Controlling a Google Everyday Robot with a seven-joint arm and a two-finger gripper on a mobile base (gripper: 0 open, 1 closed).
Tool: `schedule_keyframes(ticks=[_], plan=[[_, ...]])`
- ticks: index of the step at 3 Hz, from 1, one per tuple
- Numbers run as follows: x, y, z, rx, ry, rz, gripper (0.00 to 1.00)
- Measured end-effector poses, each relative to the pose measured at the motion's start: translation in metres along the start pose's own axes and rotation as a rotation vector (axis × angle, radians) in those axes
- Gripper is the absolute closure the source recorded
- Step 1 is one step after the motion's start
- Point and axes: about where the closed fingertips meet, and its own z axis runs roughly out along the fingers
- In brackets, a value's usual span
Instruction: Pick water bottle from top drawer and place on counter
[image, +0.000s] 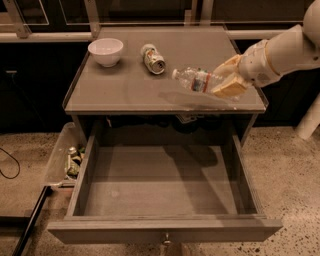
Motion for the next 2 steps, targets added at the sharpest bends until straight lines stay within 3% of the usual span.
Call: schedule_keyframes(ticks=[2], plan=[[0.000,-0.071,0.021,-0.004,-0.095,-0.032,1.00]])
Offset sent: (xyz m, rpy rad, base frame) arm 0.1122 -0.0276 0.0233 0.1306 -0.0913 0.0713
